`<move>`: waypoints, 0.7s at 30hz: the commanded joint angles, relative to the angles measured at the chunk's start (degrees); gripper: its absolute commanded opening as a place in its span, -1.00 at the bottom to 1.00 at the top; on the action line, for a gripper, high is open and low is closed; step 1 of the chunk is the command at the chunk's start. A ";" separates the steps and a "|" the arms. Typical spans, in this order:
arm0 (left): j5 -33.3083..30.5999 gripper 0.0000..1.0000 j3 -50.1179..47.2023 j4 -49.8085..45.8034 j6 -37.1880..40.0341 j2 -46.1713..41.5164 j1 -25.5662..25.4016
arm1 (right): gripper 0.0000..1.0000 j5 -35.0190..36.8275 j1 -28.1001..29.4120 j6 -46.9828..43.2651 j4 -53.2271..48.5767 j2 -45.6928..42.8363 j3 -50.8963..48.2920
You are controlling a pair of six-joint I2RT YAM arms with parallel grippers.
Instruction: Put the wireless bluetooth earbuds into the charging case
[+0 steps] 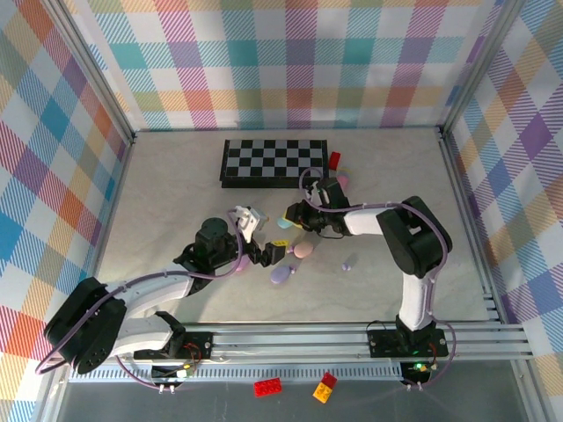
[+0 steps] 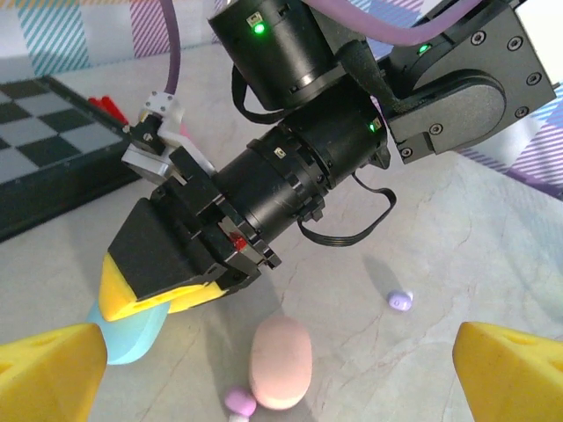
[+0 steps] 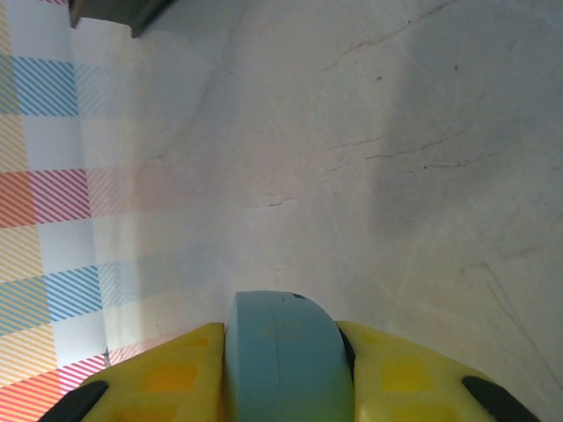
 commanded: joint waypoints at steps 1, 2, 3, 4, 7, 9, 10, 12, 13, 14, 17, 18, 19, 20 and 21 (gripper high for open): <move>-1.73 0.99 -0.49 -5.05 -0.97 -1.89 -0.90 | -0.47 1.90 0.65 -0.85 0.47 1.53 2.82; -2.22 0.99 -0.58 -5.99 -1.22 -1.95 -1.43 | -0.43 2.32 0.65 -1.21 0.03 1.78 3.05; -2.63 0.99 -0.69 -6.88 -1.81 -2.00 -2.01 | -0.36 2.82 0.65 -1.70 -0.59 2.00 3.17; -2.51 0.99 -1.01 -7.12 -2.95 -1.80 -2.30 | -0.28 3.39 0.68 -2.28 -1.26 2.03 3.42; -2.34 0.99 -2.15 -6.97 -6.21 -1.54 -3.22 | -0.01 5.17 0.65 -5.18 -4.08 1.57 4.40; -3.35 0.99 -2.43 -8.17 -7.92 -1.78 -3.95 | 0.11 6.71 0.70 -7.20 -6.61 0.63 5.08; -4.30 0.99 -2.22 -10.04 -8.46 -2.07 -4.48 | 0.16 7.52 0.63 -8.33 -7.85 -0.11 5.22; -6.56 0.99 -1.40 -14.79 -7.86 -2.52 -5.96 | 0.22 9.38 0.57 -10.41 -10.21 -1.94 5.32; -8.32 0.99 -0.52 -18.16 -7.55 -2.56 -6.89 | 0.25 10.60 0.57 -11.34 -11.26 -3.13 5.12; -9.90 1.00 0.30 -21.15 -7.44 -2.45 -7.66 | 0.27 11.57 0.50 -12.25 -12.42 -4.21 4.98; -13.38 0.99 2.68 -28.05 -8.38 -1.40 -9.72 | 0.30 14.69 0.22 -14.35 -14.87 -8.02 3.93; -14.14 0.99 3.32 -29.81 -9.27 -0.85 -10.26 | 0.30 15.56 0.00 -14.68 -15.39 -9.52 3.22; -14.76 0.99 3.94 -31.28 -10.03 -0.24 -10.79 | 0.31 16.22 -0.25 -14.84 -15.70 -10.92 2.57; -15.44 0.99 4.66 -32.69 -10.79 0.29 -11.15 | 0.31 16.67 -0.59 -14.93 -15.86 -12.08 1.82; -16.14 1.00 5.50 -34.54 -11.72 0.94 -11.55 | 0.31 17.04 -0.97 -14.92 -16.04 -13.47 0.90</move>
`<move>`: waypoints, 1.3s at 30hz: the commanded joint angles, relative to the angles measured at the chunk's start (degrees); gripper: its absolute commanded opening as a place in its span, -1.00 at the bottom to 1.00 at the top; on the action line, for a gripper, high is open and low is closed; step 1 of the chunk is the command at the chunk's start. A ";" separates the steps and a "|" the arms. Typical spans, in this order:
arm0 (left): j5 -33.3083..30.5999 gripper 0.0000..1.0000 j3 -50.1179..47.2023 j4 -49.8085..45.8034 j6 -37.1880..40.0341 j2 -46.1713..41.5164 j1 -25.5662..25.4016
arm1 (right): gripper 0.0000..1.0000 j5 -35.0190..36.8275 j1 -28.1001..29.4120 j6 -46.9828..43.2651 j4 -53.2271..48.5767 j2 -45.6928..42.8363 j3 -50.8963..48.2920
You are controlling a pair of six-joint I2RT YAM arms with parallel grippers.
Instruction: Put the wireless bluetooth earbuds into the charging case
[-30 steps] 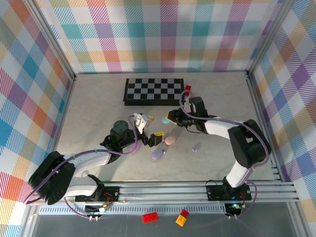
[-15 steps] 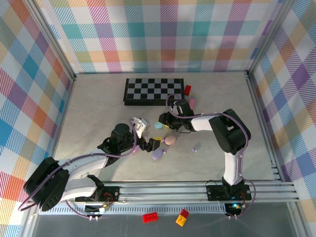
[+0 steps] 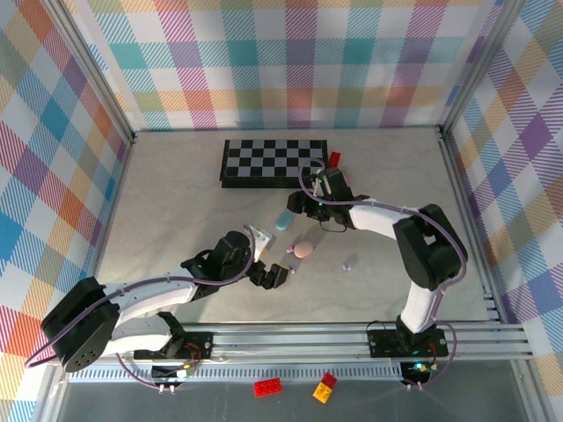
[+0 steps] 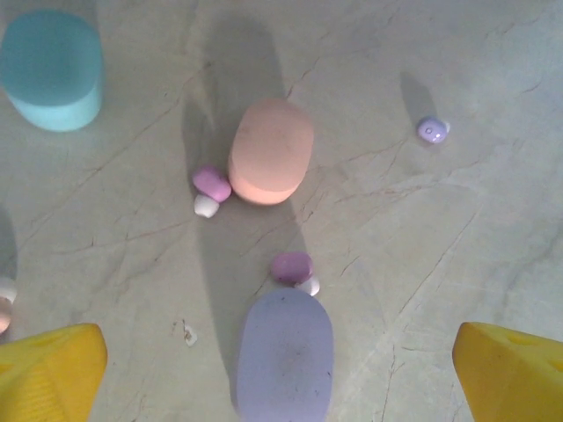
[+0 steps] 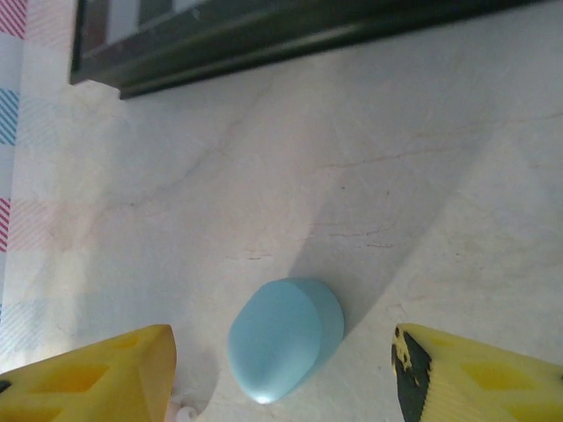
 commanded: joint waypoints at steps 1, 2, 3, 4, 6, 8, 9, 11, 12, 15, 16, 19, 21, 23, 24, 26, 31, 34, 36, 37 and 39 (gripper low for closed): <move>-4.69 0.99 3.50 -9.65 -3.44 1.93 -1.46 | 0.31 3.66 -1.31 -2.60 -2.85 -5.11 -2.77; -5.64 0.99 4.13 -11.05 -3.57 2.31 -1.91 | 0.31 3.86 -1.70 -2.37 -2.86 -6.27 -3.59; -7.11 0.99 4.97 -12.92 -3.88 2.69 -2.50 | 0.31 4.03 -2.20 -2.26 -2.91 -7.42 -4.50; -8.19 0.99 6.22 -15.39 -4.23 3.22 -2.90 | 0.31 4.16 -2.67 -2.23 -2.95 -8.47 -5.26; -9.72 0.99 8.92 -19.96 -5.07 4.76 -3.29 | 0.31 4.52 -3.28 -2.10 -3.25 -10.08 -6.37; -10.01 0.95 11.35 -23.25 -5.01 7.03 -4.02 | 0.31 4.69 -3.62 -2.18 -3.39 -11.20 -7.19; -10.37 0.92 12.29 -25.62 -4.84 8.13 -4.72 | 0.31 4.78 -3.76 -2.11 -3.40 -11.53 -7.46; -10.92 0.87 13.71 -27.05 -4.49 10.08 -6.04 | 0.31 5.00 -3.90 -2.17 -3.61 -11.84 -7.69; -11.23 0.84 14.20 -27.14 -4.07 11.01 -6.74 | 0.31 4.98 -3.94 -2.12 -3.57 -11.85 -7.69; -11.44 0.69 15.37 -26.62 -3.04 13.57 -7.96 | 0.31 4.54 -4.03 -1.76 -3.00 -11.76 -7.94; -11.50 0.68 15.83 -26.52 -2.70 14.49 -8.21 | 0.31 4.39 -4.03 -1.73 -3.04 -11.75 -8.00; -11.18 0.63 16.64 -25.84 -1.19 16.52 -8.85 | 0.31 4.26 -4.04 -1.54 -2.86 -12.16 -8.43; -11.10 0.53 17.07 -25.33 -0.53 17.51 -8.94 | 0.31 4.38 -4.03 -1.59 -2.88 -12.52 -8.79; -11.14 0.51 17.44 -24.69 0.29 18.55 -8.94 | 0.31 4.60 -4.07 -1.63 -2.87 -12.89 -9.23; -11.14 0.49 17.61 -24.41 0.49 18.99 -8.94 | 0.31 4.61 -4.11 -1.67 -2.78 -12.98 -9.25; -11.01 0.40 17.95 -24.38 0.88 19.88 -8.94 | 0.31 4.52 -4.12 -1.56 -2.84 -13.24 -9.53; -9.22 0.20 18.06 -20.92 0.81 21.17 -9.03 | 0.31 4.77 -4.15 -1.54 -3.29 -14.24 -9.91; -8.57 -0.10 16.74 -19.04 1.06 20.38 -9.03 | 0.31 4.87 -4.36 -1.50 -3.90 -15.49 -10.13; -8.48 -0.19 15.95 -18.20 1.20 19.27 -9.03 | 0.31 4.83 -4.51 -1.57 -4.88 -16.68 -10.13; -8.53 -0.25 15.56 -17.79 1.24 18.76 -9.03 | 0.31 4.71 -4.60 -1.68 -5.41 -17.43 -10.19; -8.65 -0.27 14.83 -16.93 1.46 17.58 -9.03 | 0.31 4.48 -4.81 -2.18 -6.67 -19.15 -10.28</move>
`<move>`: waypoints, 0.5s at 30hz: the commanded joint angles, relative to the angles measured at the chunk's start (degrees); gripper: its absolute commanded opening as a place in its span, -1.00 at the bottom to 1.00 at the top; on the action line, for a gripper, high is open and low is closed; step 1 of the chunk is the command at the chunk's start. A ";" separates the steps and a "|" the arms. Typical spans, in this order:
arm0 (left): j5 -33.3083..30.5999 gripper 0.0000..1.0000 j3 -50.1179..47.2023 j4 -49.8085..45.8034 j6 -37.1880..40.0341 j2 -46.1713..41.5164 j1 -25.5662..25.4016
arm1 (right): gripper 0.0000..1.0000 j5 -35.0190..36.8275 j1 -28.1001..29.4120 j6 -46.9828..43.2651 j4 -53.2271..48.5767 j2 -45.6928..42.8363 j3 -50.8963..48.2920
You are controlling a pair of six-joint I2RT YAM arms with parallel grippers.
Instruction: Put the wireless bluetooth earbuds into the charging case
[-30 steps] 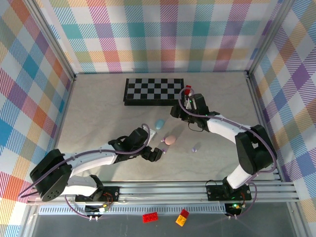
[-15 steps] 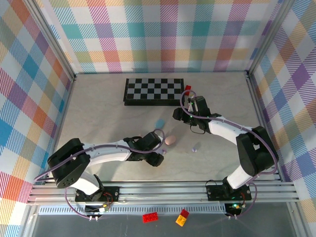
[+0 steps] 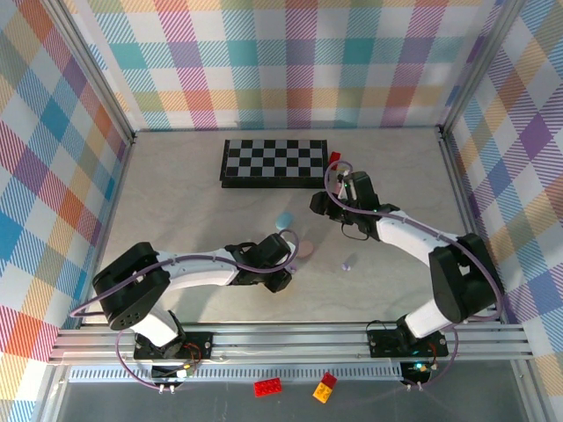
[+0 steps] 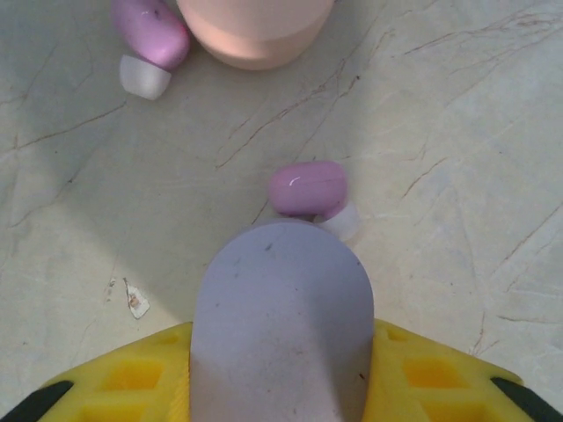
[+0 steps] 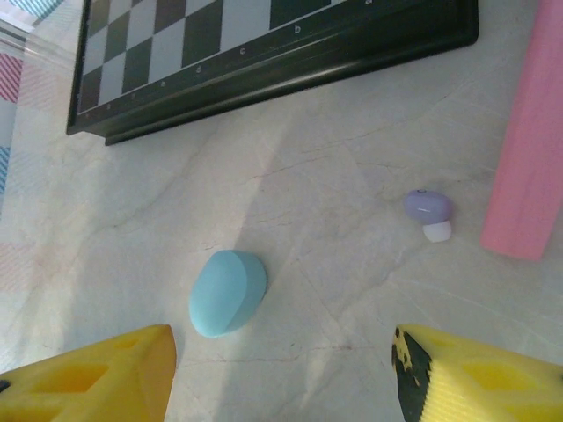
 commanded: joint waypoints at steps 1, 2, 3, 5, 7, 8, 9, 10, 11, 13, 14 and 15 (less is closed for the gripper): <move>0.63 -0.28 -1.58 2.68 0.50 -3.30 -0.62 | 0.31 -0.33 -0.62 -1.26 -2.99 -3.93 -0.49; 0.74 -0.29 -1.90 3.20 0.71 -3.91 -0.63 | 0.31 -0.46 -0.75 -1.61 -3.67 -4.93 -0.65; 0.80 -0.29 -2.24 3.89 1.01 -4.63 -0.63 | 0.31 -0.87 -1.10 -1.94 -4.73 -6.14 -0.76; 1.08 -0.29 -3.15 5.93 1.63 -6.72 -0.63 | 0.31 -2.96 -2.18 -2.06 -6.68 -8.57 -1.37; 1.19 -0.29 -4.33 8.64 2.48 -9.64 -0.63 | 0.31 -6.64 -3.86 -1.89 -8.91 -11.57 -2.52; 1.36 -0.29 -4.82 9.90 3.10 -11.05 -0.63 | 0.31 -8.34 -4.71 -1.92 -9.91 -12.74 -2.77; 1.45 -0.28 -5.66 11.26 3.98 -12.64 -0.63 | 0.31 -10.87 -5.58 -2.18 -11.84 -14.06 -3.10; 1.62 -0.28 -6.43 13.06 5.05 -14.15 -0.63 | 0.31 -13.33 -6.19 -2.71 -13.75 -15.22 -3.28; 1.89 -0.28 -7.11 14.73 6.09 -15.38 -0.63 | 0.31 -15.36 -6.58 -3.33 -15.28 -16.13 -3.31; 2.38 -0.28 -8.74 18.69 8.94 -17.42 -0.61 | 0.32 -21.38 -6.71 -5.29 -17.87 -17.45 -3.36; 2.80 -0.28 -9.34 20.36 10.28 -17.90 -0.63 | 0.33 -25.31 -6.79 -6.19 -18.00 -17.57 -3.75; 3.36 -0.28 -9.81 21.89 11.61 -18.16 -0.63 | 0.33 -29.73 -6.71 -6.71 -17.46 -17.41 -4.48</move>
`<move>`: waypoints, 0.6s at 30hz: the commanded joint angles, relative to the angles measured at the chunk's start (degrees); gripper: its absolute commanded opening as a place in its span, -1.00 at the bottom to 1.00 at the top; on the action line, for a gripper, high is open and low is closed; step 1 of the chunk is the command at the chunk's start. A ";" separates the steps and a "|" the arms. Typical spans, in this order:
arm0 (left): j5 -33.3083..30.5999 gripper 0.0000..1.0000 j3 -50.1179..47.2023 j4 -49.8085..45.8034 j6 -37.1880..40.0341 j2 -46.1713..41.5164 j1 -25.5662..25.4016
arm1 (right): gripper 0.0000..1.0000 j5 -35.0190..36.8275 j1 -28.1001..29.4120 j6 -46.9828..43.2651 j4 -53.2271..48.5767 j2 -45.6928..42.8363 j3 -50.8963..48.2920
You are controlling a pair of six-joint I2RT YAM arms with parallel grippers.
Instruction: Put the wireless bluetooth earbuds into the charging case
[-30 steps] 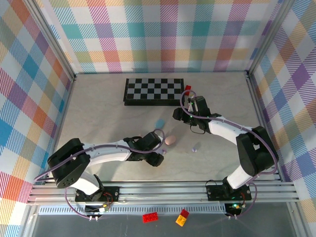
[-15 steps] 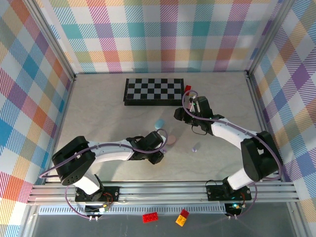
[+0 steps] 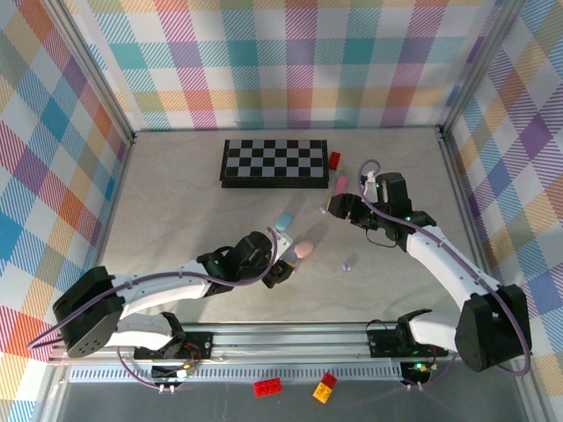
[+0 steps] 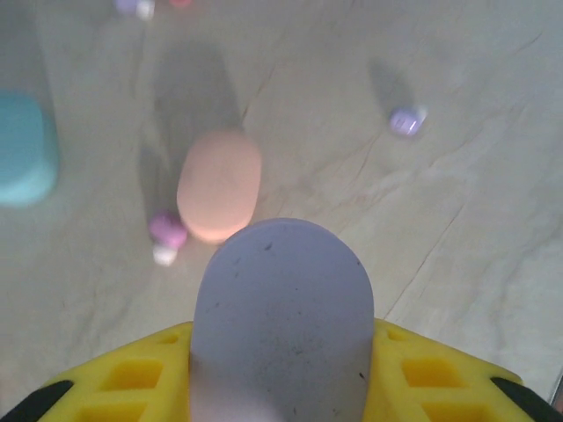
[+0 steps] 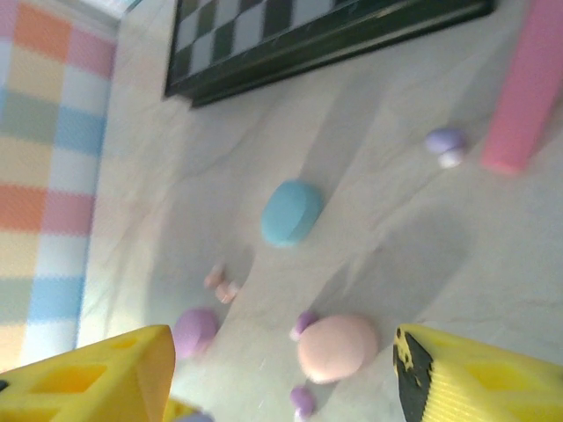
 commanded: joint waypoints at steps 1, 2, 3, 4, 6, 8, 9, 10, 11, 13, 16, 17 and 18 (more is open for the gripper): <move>2.62 -0.28 -1.98 8.32 6.51 -1.34 -0.63 | 0.34 -16.98 0.23 -2.97 -3.24 -0.12 -2.76; 3.27 -0.28 -1.77 8.93 7.65 -1.17 -0.59 | 0.34 -19.68 0.27 -2.41 -2.05 0.18 -3.51; 3.96 -0.28 -1.32 9.31 8.72 -0.98 -0.63 | 0.34 -22.46 0.39 -1.39 -0.57 0.56 -4.51; 4.33 -0.28 -0.90 9.72 9.40 -0.80 -0.64 | 0.34 -24.72 0.55 -0.33 0.95 0.73 -5.21; 5.01 -0.28 -0.04 11.04 10.44 -0.25 -0.57 | 0.34 -27.91 1.37 1.02 3.68 0.83 -6.47; 6.06 -0.28 1.01 12.01 11.10 0.79 -0.64 | 0.35 -31.18 1.80 1.72 6.16 0.92 -8.01; 6.44 -0.28 1.47 12.62 11.26 1.44 -0.63 | 0.34 -32.20 1.80 2.14 6.72 1.02 -8.71; 6.75 -0.28 1.78 13.32 11.28 1.89 -0.63 | 0.33 -33.06 1.80 2.28 7.05 1.01 -9.14; 7.06 -0.28 2.01 13.75 11.35 2.29 -0.63 | 0.32 -33.61 1.76 2.64 7.50 1.01 -9.56; 7.45 -0.28 2.23 14.66 11.35 3.09 -0.63 | 0.28 -34.78 1.89 4.09 9.25 1.10 -10.36; 7.55 -0.27 3.00 14.79 11.48 4.07 -0.63 | 0.23 -35.31 2.52 5.08 10.49 1.57 -10.64; 7.71 -0.27 3.11 15.11 11.51 4.21 -0.63 | 0.22 -35.41 2.83 4.87 10.48 1.79 -10.65; 8.15 -0.27 3.35 15.42 11.39 4.38 -0.63 | 0.20 -35.40 3.02 4.63 10.51 2.02 -10.49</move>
